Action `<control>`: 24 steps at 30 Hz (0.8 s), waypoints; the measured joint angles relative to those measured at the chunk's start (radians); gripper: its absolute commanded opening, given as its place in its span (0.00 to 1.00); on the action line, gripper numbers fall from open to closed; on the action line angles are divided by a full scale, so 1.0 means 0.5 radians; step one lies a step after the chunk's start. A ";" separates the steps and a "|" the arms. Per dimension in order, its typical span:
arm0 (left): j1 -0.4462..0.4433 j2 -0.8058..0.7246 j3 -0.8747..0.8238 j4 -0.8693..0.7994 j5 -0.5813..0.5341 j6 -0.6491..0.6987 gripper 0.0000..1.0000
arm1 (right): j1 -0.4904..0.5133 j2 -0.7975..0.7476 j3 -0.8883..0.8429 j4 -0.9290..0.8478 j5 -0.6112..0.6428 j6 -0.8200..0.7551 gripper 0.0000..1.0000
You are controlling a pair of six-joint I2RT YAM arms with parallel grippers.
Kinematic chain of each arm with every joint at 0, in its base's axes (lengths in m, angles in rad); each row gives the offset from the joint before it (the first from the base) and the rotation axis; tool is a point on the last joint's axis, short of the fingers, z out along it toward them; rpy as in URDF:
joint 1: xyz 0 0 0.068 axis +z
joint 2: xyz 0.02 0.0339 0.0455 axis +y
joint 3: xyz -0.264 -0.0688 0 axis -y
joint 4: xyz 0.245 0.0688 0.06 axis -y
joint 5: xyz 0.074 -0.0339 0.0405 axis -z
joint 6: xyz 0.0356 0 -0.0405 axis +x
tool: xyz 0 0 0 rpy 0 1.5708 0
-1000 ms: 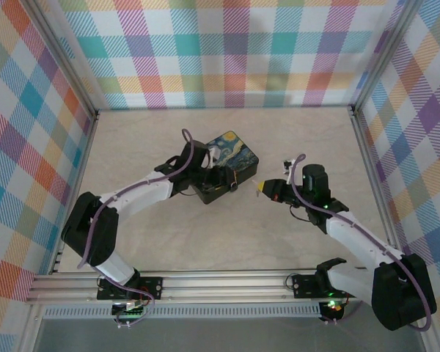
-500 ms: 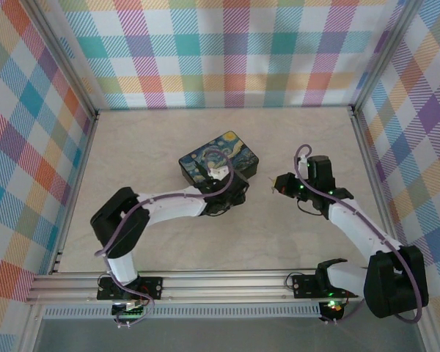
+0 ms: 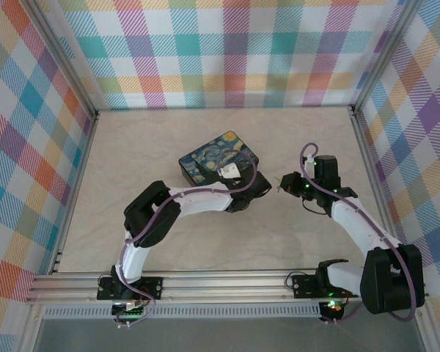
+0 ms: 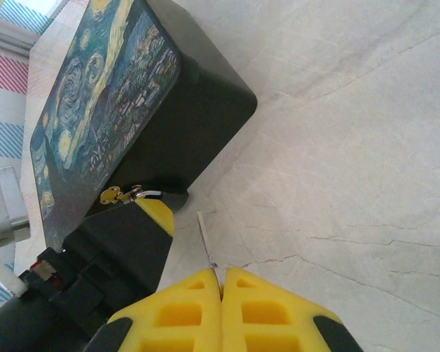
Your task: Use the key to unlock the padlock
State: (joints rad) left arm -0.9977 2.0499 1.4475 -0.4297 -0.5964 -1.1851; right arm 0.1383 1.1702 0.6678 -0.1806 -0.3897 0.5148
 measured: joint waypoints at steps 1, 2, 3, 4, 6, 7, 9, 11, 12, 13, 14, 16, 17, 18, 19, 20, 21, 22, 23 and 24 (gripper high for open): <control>-0.002 0.008 0.014 -0.046 -0.016 -0.019 0.51 | -0.011 0.001 0.000 -0.002 -0.011 -0.007 0.00; -0.005 0.009 0.031 -0.101 -0.035 -0.037 0.52 | -0.022 0.001 0.000 0.000 -0.019 -0.013 0.00; -0.007 0.009 0.050 -0.149 -0.050 -0.046 0.55 | -0.033 0.001 0.000 0.002 -0.027 -0.015 0.00; -0.011 0.011 0.087 -0.208 -0.068 -0.058 0.57 | -0.045 0.001 -0.001 0.002 -0.035 -0.016 0.00; -0.017 0.034 0.179 -0.292 -0.098 -0.075 0.58 | -0.072 0.005 -0.001 0.015 -0.060 -0.015 0.00; -0.018 0.053 0.232 -0.321 -0.106 -0.081 0.58 | -0.085 0.010 -0.001 0.028 -0.072 -0.014 0.00; -0.018 0.098 0.302 -0.344 -0.106 -0.092 0.59 | -0.104 0.028 -0.001 0.053 -0.092 -0.014 0.00; -0.018 0.163 0.346 -0.358 -0.105 -0.106 0.59 | -0.116 0.047 -0.001 0.063 -0.114 -0.014 0.00; -0.018 0.189 0.358 -0.368 -0.105 -0.113 0.61 | -0.119 0.053 -0.001 0.064 -0.124 -0.014 0.00; -0.018 0.227 0.376 -0.399 -0.105 -0.115 0.62 | -0.121 0.057 -0.001 0.065 -0.133 -0.014 0.00; -0.018 0.260 0.389 -0.422 -0.106 -0.123 0.62 | -0.121 0.058 -0.001 0.066 -0.142 -0.014 0.00; -0.018 0.313 0.414 -0.477 -0.114 -0.139 0.67 | -0.121 0.058 -0.001 0.067 -0.158 -0.014 0.00; -0.018 0.332 0.422 -0.507 -0.123 -0.148 0.68 | -0.121 0.058 -0.001 0.067 -0.163 -0.014 0.00; -0.018 0.342 0.427 -0.524 -0.134 -0.156 0.68 | -0.122 0.058 -0.001 0.067 -0.168 -0.014 0.00; -0.015 0.354 0.443 -0.552 -0.147 -0.159 0.68 | -0.123 0.058 -0.001 0.069 -0.174 -0.014 0.00; -0.014 0.365 0.459 -0.564 -0.160 -0.162 0.68 | -0.123 0.059 -0.001 0.073 -0.179 -0.014 0.00; -0.008 0.375 0.475 -0.570 -0.170 -0.164 0.68 | -0.123 0.060 -0.001 0.079 -0.186 -0.014 0.00; 0.000 0.388 0.493 -0.573 -0.182 -0.164 0.68 | -0.123 0.063 -0.001 0.088 -0.192 -0.014 0.00; 0.006 0.400 0.510 -0.571 -0.195 -0.165 0.68 | -0.123 0.068 -0.001 0.098 -0.199 -0.014 0.00; 0.010 0.408 0.517 -0.564 -0.204 -0.163 0.67 | -0.123 0.073 -0.001 0.106 -0.204 -0.014 0.00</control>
State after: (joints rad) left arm -0.9928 2.2539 1.7061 -0.7116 -0.6987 -1.2667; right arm 0.0769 1.2068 0.6674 -0.1276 -0.4915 0.5079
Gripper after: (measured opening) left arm 0.680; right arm 0.065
